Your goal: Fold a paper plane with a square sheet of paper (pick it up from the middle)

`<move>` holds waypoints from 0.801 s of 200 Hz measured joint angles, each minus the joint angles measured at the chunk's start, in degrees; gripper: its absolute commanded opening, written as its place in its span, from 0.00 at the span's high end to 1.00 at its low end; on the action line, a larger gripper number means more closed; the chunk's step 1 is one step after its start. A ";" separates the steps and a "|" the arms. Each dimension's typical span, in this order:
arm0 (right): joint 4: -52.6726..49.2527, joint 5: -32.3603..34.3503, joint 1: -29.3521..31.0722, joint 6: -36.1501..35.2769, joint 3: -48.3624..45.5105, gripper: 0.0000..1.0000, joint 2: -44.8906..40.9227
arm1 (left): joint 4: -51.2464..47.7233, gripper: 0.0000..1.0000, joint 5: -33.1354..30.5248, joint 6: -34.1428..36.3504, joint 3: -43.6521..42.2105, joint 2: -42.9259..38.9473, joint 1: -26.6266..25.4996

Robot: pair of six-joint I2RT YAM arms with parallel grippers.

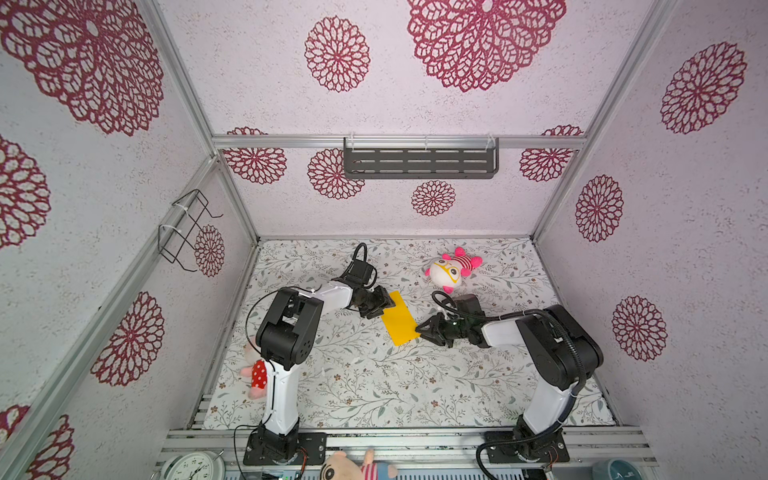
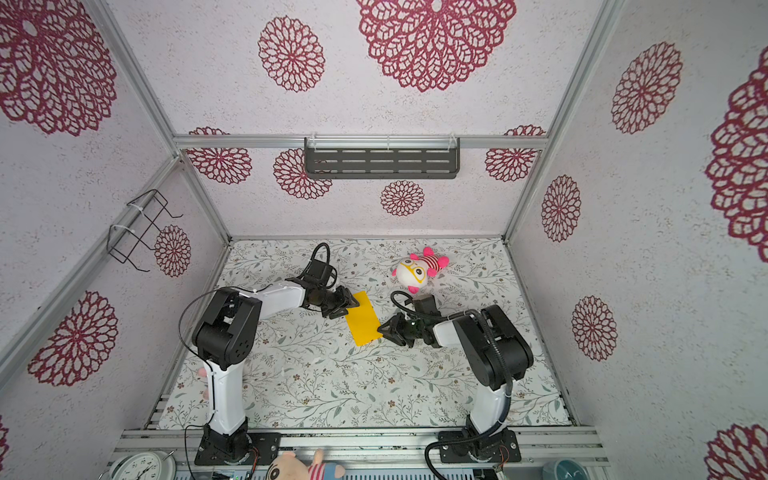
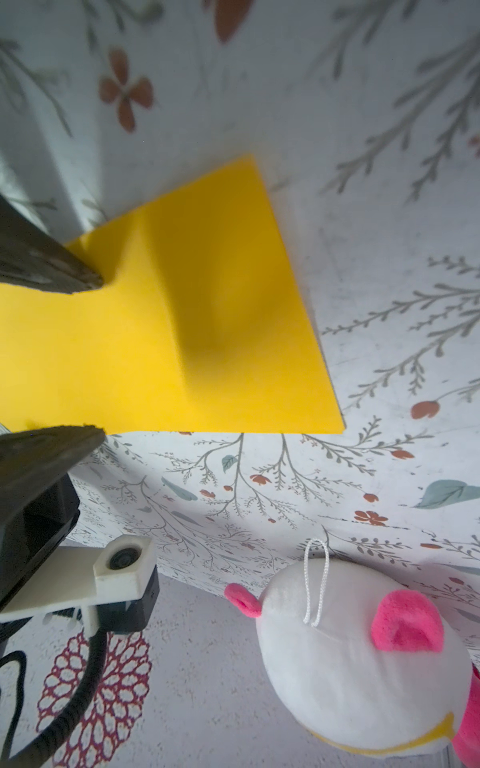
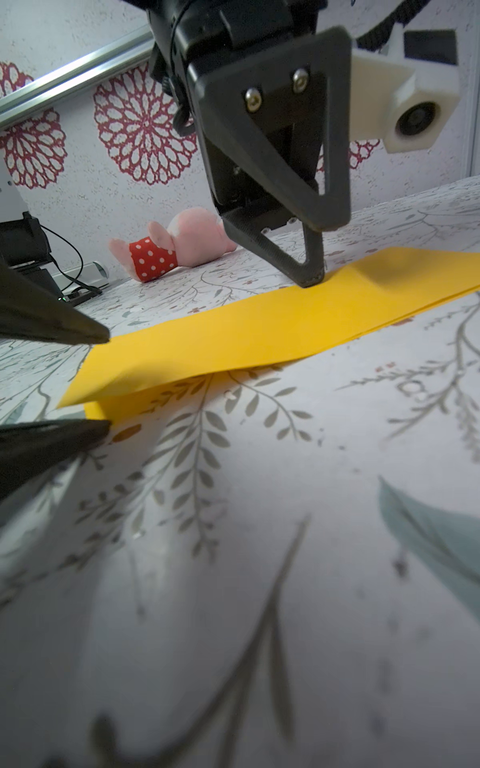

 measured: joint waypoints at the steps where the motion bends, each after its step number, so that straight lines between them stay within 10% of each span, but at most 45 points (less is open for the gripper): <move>1: 0.02 -0.02 0.00 0.04 0.00 0.70 0.00 | 0.00 0.45 0.02 0.00 0.00 0.00 0.00; 160: -3.45 0.83 0.15 -0.48 0.90 0.87 0.26 | -0.11 0.45 -0.02 0.26 0.00 0.00 0.04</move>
